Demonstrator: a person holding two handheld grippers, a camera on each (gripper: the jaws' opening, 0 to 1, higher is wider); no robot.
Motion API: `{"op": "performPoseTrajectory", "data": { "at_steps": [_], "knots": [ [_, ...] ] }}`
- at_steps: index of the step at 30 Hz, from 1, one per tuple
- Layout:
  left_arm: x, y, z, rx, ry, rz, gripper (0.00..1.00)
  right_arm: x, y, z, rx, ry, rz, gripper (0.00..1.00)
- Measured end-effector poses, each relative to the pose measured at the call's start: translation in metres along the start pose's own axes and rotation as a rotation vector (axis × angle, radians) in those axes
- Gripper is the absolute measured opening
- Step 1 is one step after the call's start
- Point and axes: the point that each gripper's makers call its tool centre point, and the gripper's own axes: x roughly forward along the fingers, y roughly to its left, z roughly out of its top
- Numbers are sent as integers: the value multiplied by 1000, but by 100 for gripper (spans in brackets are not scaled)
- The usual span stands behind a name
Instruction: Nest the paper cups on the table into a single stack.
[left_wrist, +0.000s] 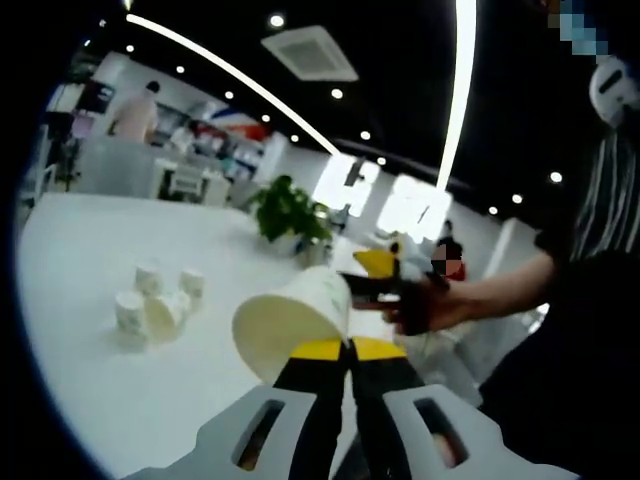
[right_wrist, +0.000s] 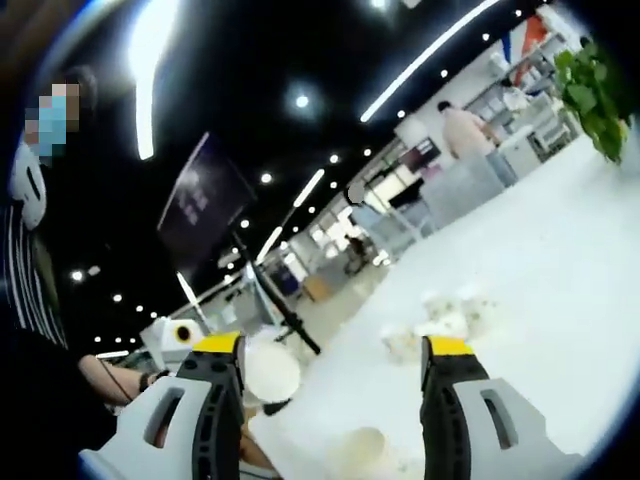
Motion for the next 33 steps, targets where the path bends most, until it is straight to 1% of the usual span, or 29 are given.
{"op": "performPoseTrajectory", "data": {
  "at_steps": [3,6,7,8,12,14,18,20,22,25,29,30,31,33],
  "knots": [
    [0,1,-5,17,33,9,0,1,-10,-5,-56,57,-54,74],
    [0,1,-9,33,58,13,0,4,-15,-9,-73,107,-73,79],
    [0,2,-11,41,71,20,0,3,-19,-13,-96,141,-93,80],
    [-1,5,-15,59,98,31,0,3,-22,-16,-125,169,-106,80],
    [-2,2,-19,81,119,25,0,6,-25,-15,-142,172,-121,81],
    [-3,1,-20,89,130,27,0,6,-31,-14,-166,176,-152,81],
    [-5,0,-22,110,153,25,0,8,-32,-14,-168,183,-153,82],
    [-5,1,-24,114,163,27,0,9,-34,-13,-189,193,-162,83],
    [-6,2,-27,120,181,32,0,9,-38,-11,-209,205,-175,85],
    [-6,1,-28,135,197,28,0,10,-39,-7,-237,202,-184,89],
    [-5,3,-27,141,207,34,0,10,-44,-1,-231,180,-201,96],
    [-5,4,-26,139,205,33,0,10,-45,-1,-231,180,-207,99],
    [-5,4,-26,138,205,33,0,11,-47,-1,-232,178,-213,100],
    [-5,4,-26,143,211,33,0,11,-46,-1,-236,178,-200,100]
  ]
}}
